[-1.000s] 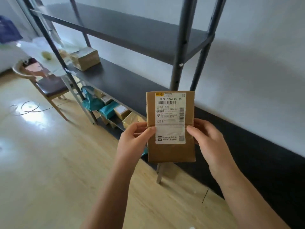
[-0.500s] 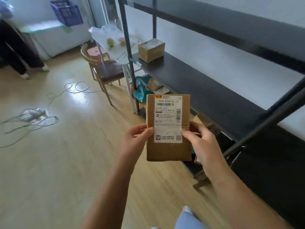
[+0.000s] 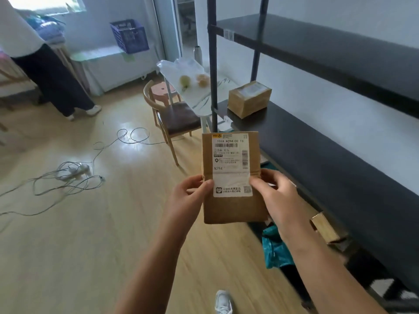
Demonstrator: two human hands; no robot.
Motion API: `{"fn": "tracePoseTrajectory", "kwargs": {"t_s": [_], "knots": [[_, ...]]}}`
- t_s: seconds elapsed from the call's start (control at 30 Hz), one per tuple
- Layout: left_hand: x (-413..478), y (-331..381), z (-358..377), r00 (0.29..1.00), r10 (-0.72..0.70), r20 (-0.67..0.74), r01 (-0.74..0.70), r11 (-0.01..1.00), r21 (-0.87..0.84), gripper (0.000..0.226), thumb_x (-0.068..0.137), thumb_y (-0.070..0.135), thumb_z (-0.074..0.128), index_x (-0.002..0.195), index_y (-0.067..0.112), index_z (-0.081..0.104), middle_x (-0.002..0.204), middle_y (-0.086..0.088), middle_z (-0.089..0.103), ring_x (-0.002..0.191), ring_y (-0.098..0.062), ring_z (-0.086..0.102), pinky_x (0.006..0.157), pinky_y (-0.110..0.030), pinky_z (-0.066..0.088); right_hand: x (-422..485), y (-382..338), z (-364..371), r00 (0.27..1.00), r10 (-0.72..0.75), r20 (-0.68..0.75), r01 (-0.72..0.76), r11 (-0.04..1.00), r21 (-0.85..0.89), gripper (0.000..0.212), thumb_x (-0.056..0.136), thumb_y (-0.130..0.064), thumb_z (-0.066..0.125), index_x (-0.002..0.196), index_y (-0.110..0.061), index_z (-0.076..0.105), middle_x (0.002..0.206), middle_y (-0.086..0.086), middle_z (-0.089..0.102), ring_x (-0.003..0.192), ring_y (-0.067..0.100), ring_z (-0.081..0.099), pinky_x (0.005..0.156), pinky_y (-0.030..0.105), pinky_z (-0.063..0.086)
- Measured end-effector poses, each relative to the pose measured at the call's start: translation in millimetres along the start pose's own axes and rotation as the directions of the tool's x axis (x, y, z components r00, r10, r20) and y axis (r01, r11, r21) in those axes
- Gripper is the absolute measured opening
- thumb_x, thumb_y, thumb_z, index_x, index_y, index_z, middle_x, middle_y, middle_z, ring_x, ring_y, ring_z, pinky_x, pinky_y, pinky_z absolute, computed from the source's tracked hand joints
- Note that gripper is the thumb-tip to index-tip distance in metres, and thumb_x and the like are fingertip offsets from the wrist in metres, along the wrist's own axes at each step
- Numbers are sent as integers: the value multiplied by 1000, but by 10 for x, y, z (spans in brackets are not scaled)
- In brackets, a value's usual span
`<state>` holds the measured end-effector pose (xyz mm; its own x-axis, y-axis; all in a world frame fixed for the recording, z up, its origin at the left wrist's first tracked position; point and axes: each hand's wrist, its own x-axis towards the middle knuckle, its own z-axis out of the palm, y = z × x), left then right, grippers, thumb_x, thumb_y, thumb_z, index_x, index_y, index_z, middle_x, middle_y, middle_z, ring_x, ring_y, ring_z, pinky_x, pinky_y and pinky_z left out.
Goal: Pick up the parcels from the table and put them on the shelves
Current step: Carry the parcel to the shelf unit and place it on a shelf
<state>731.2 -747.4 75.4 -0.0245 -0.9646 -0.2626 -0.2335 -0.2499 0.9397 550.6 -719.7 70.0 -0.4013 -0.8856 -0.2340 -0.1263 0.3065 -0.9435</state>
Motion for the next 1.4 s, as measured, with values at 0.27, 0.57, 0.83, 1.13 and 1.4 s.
{"fn": "tracePoseTrajectory", "kwargs": {"t_s": [0.27, 0.57, 0.83, 1.13, 1.4], "knots": [[1095, 295, -450, 998, 43, -50, -45, 998, -34, 39, 87, 31, 72, 122, 18, 64, 109, 0, 71, 100, -14, 69, 87, -37, 58, 880, -581, 673, 996, -92, -1, 92, 996, 14, 30, 89, -37, 68, 117, -29, 61, 100, -15, 67, 86, 2, 64, 65, 18, 51], [2453, 853, -890, 967, 193, 168, -190, 981, -35, 44, 85, 38, 72, 126, 23, 66, 111, 2, 73, 104, -15, 69, 89, -40, 59, 1599, -1259, 1231, 962, -151, -227, 152, 988, -14, 38, 86, -44, 68, 122, -30, 62, 108, -11, 70, 98, 9, 65, 81, 32, 55], [3396, 1596, -1151, 862, 285, 419, -278, 957, -79, 35, 87, 32, 72, 121, 33, 67, 103, 11, 76, 86, 1, 72, 63, -12, 53, 1890, -1887, 1620, 876, -191, -442, 225, 974, 25, 28, 88, -43, 66, 113, -32, 64, 102, -19, 69, 91, -7, 61, 65, 13, 43], [4027, 2389, -749, 774, 436, 460, -406, 898, -168, 43, 83, 36, 74, 125, 28, 65, 109, 10, 73, 100, -7, 68, 86, -31, 58, 2457, -2504, 1396, 706, -273, -653, 338, 941, -27, 32, 87, -39, 69, 115, -26, 58, 104, -15, 67, 90, -3, 63, 63, 13, 45], [4437, 3124, -195, 763, 548, 343, -514, 836, -192, 30, 88, 40, 69, 109, 20, 64, 100, 5, 70, 88, -6, 66, 62, -18, 49, 3174, -2983, 958, 656, -334, -676, 418, 907, -43, 32, 90, -39, 65, 118, -25, 61, 110, -10, 66, 99, 4, 63, 64, 15, 47]]}}
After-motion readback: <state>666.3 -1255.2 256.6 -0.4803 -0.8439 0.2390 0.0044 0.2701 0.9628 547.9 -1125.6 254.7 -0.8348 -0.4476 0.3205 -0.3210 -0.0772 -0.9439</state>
